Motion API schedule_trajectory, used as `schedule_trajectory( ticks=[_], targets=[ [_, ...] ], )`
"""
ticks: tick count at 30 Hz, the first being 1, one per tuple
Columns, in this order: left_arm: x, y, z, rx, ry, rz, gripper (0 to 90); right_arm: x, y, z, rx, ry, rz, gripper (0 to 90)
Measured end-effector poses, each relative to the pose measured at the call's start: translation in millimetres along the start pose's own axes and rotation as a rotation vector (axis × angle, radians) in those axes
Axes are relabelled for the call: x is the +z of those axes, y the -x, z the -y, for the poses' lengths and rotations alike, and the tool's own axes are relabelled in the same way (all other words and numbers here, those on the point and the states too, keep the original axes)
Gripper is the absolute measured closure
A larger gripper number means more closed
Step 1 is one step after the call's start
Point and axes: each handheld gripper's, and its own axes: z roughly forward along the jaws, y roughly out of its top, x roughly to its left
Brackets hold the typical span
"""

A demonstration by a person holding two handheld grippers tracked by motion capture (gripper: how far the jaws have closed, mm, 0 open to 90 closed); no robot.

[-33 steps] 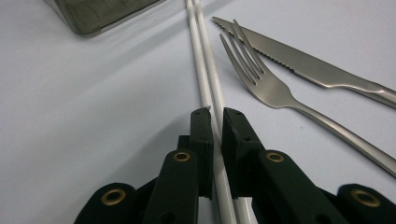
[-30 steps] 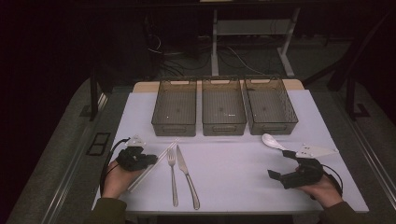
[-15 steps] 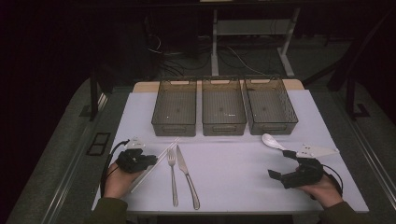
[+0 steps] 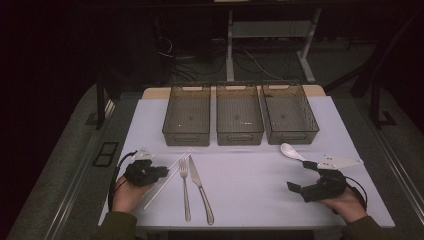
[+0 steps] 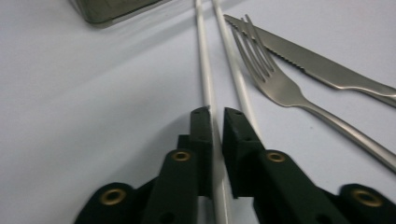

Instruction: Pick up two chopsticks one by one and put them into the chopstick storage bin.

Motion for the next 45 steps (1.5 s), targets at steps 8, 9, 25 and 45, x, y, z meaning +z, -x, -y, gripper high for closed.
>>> schedule_trajectory(
  ticks=[8, 9, 25, 45],
  targets=[
    [0.0, -0.1, -2.8, -0.002, -0.016, -0.004, 84.1, -0.4, -0.4, -0.1, 0.001, 0.001, -0.003, 0.8],
    [-0.1, -0.4, -3.3, -0.005, -0.018, -0.004, 84.1, -0.4, -0.4, -0.1, 0.001, 0.001, -0.003, 0.8],
    [-10.3, 2.9, -11.7, -0.008, -0.029, -0.010, 84.3, -0.6, -0.1, -0.2, 0.004, 0.001, -0.002, 0.8],
    [-40.6, 17.5, -30.7, 0.057, 0.122, -0.027, 84.2, -0.3, 0.4, -0.1, 0.001, 0.000, 0.000, 0.8]
  ],
)
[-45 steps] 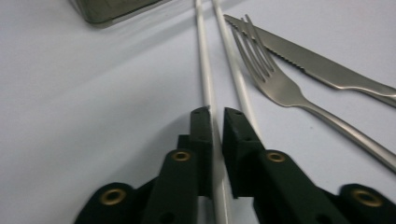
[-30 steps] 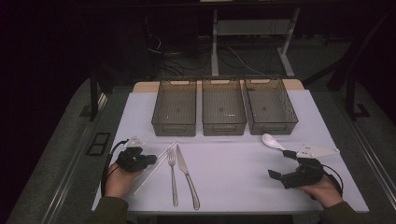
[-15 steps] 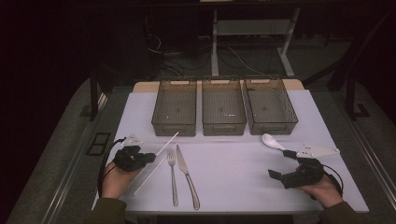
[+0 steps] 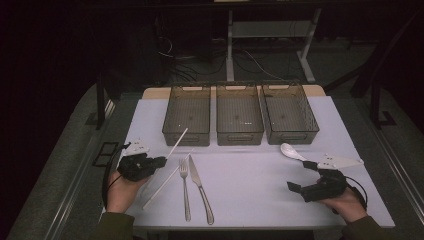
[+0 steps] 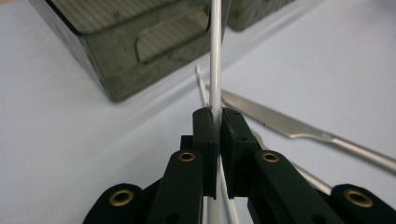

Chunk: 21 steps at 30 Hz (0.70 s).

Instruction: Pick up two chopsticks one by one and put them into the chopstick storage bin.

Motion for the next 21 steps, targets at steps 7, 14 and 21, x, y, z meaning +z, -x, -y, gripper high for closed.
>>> schedule_trajectory(
  ticks=[7, 14, 21],
  targets=[
    [-6.8, -2.6, -10.7, -0.005, 0.066, 0.014, 84.2, 0.1, 0.2, 0.1, 0.000, 0.000, 0.000, 0.8],
    [-10.5, -4.1, -26.8, 0.000, 0.124, 0.034, 84.4, 0.7, 0.3, 0.4, 0.007, 0.004, 0.003, 0.8],
    [-10.4, -7.2, -35.5, 0.009, 0.144, 0.037, 84.4, 5.1, 0.2, 1.9, 0.010, 0.006, 0.004, 0.8]
  ],
)
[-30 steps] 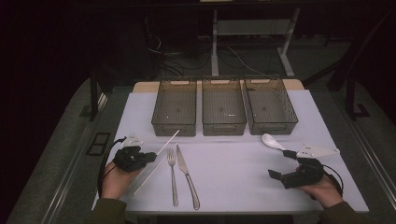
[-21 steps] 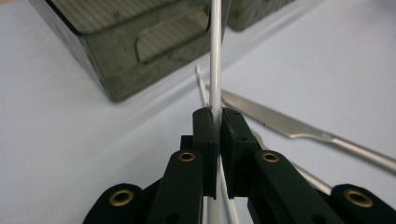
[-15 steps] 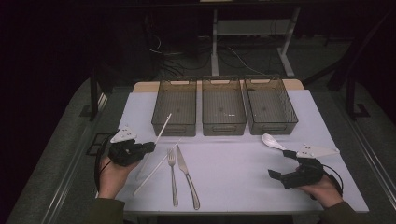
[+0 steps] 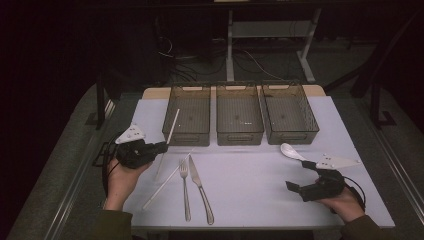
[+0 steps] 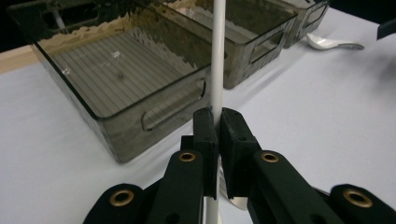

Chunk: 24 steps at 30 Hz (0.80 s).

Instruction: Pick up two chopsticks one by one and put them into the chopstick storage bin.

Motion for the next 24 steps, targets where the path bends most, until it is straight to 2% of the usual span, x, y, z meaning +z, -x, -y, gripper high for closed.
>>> schedule_trajectory(
  ticks=[4, 11, 19, 24],
  targets=[
    [0.9, -2.3, -6.0, 0.011, 0.006, 0.007, 84.4, 4.7, -1.0, 0.9, -0.008, -0.011, 0.001, 0.8],
    [5.6, -2.7, -16.2, 0.019, 0.019, 0.027, 84.4, 7.3, -1.9, 2.1, 0.010, -0.011, -0.003, 0.7],
    [12.5, -3.3, -23.7, 0.023, 0.029, 0.041, 84.4, 10.7, -6.9, 3.2, -0.008, -0.030, -0.006, 0.7],
    [16.1, -5.2, -35.1, 0.028, 0.043, 0.048, 84.4, 9.5, -6.6, 2.8, 0.002, -0.024, -0.003, 0.8]
  ],
)
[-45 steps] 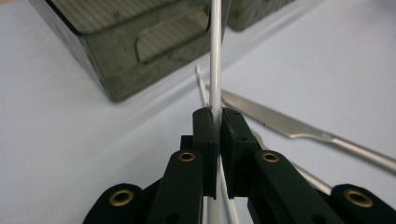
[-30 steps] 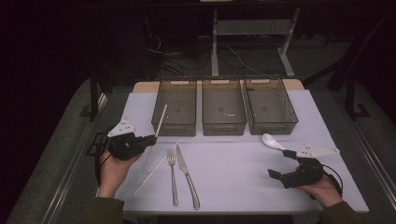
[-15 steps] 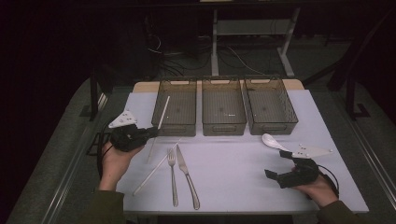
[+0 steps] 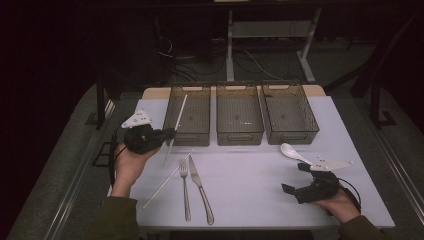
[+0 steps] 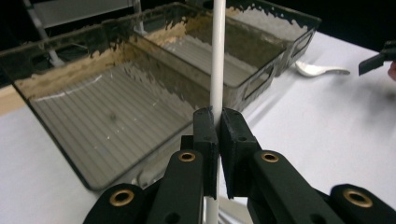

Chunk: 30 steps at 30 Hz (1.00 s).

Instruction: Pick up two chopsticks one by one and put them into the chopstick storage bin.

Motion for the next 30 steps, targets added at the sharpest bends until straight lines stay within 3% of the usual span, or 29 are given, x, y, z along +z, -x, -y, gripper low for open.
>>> schedule_trajectory(
  ticks=[19, 24, 30],
  targets=[
    [17.0, -19.3, -63.4, 0.035, 0.029, 0.016, 84.4, -1.5, 1.1, -0.4, 0.012, 0.005, 0.000, 0.8],
    [22.5, -25.0, -82.3, 0.059, 0.018, 0.004, 84.4, -1.5, 1.7, -0.4, 0.014, 0.008, 0.000, 0.7],
    [32.9, -36.7, -95.7, 0.058, 0.013, -0.017, 84.4, -1.9, 2.2, -0.5, 0.013, 0.011, -0.001, 0.7]
  ],
)
